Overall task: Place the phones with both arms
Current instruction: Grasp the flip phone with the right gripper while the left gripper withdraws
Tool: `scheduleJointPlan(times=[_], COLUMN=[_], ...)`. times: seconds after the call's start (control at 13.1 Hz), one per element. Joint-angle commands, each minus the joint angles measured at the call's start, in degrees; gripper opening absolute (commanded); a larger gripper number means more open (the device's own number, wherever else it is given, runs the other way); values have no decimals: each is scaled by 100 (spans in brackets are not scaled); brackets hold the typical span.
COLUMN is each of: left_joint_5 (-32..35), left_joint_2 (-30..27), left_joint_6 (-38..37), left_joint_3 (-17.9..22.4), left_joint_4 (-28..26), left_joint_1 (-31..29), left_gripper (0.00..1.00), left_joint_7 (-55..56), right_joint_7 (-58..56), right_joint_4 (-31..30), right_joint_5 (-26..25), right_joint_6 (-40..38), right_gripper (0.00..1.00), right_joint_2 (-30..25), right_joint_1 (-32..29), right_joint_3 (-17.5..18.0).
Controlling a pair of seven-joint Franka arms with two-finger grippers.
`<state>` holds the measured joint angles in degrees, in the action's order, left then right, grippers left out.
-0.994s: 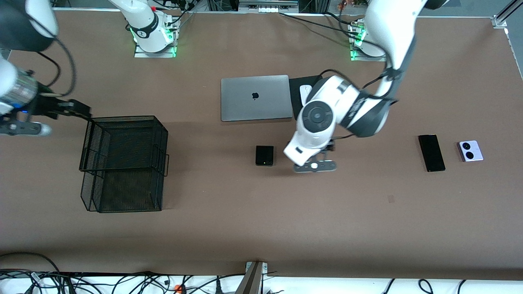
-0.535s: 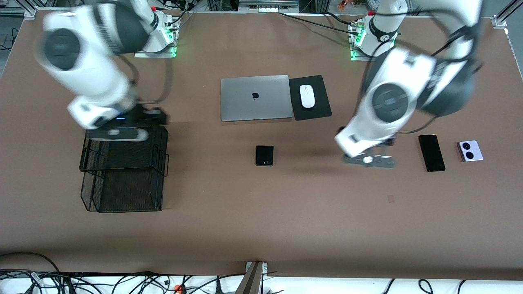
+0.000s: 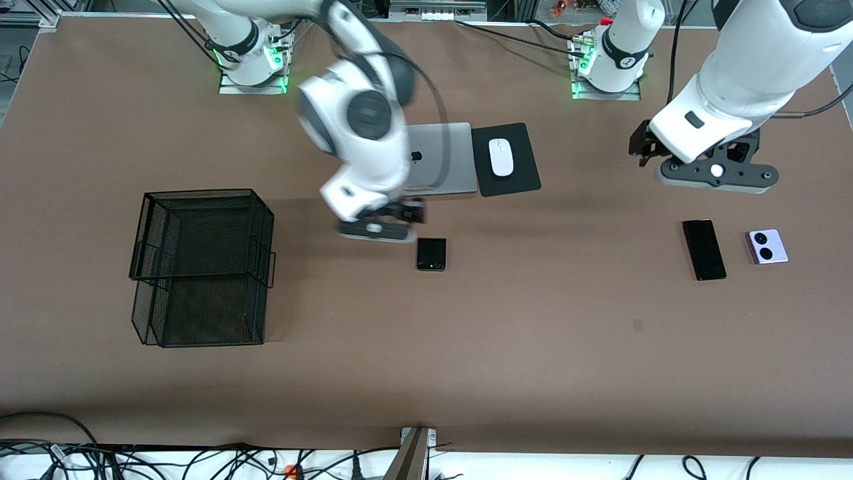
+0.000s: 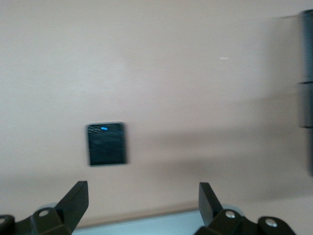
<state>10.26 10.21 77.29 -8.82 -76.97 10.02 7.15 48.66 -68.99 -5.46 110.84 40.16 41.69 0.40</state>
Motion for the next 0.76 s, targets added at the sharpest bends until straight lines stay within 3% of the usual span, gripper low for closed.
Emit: scheduleJointPlan(times=[0.0, 0.15, 0.46, 0.69], left_joint_5=[-207, -699, -823, -990], left_joint_2=[34, 69, 16, -657], left_joint_6=[23, 23, 163, 1039], left_joint_3=[-32, -24, -67, -67], left_joint_4=[-143, -195, -415, -1518], left_joint_1=[-560, -1087, -1431, -1687], left_gripper=[100, 100, 100, 100], left_joint_7=[-442, -451, -565, -775], right_joint_7=[309, 372, 425, 267], right_joint_4=[1203, 1195, 985, 808], right_joint_5=[-122, -131, -105, -96], right_joint_6=[199, 482, 693, 868], right_gripper=[100, 100, 100, 100], right_joint_2=[1168, 1520, 1811, 1802], right_joint_1=[278, 401, 402, 410], right_joint_3=[-84, -110, -119, -84])
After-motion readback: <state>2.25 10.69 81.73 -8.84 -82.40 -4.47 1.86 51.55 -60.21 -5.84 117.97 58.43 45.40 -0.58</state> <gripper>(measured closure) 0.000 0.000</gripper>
